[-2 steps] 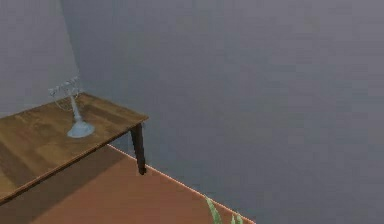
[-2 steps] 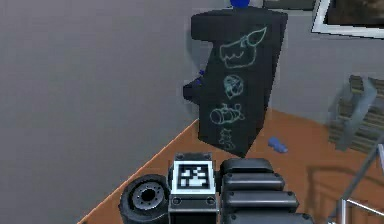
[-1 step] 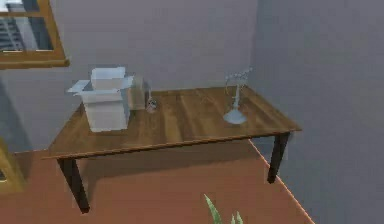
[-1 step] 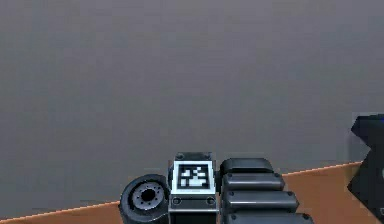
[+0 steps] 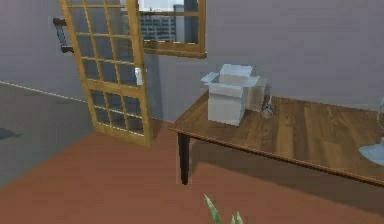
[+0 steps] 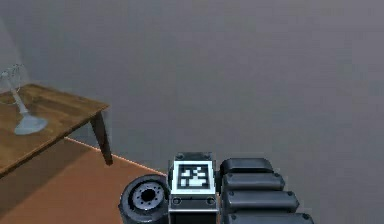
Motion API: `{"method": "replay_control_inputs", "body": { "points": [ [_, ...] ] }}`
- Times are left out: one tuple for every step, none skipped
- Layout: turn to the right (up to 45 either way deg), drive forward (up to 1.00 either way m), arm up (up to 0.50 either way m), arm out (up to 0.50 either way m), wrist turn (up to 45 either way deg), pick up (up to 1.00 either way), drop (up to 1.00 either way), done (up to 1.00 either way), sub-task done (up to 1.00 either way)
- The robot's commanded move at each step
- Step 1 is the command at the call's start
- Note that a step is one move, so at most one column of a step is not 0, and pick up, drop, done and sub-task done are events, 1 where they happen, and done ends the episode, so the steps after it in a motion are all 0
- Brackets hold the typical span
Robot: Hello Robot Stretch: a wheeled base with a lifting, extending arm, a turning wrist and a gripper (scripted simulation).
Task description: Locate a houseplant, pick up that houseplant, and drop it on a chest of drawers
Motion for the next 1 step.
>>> {"method": "replay_control_inputs", "body": {
  "points": [
    [-3.0, 0.00, 0.00, 0.00, 0.0, 0.00, 0.00, 0.00, 0.00]
  ]
}}
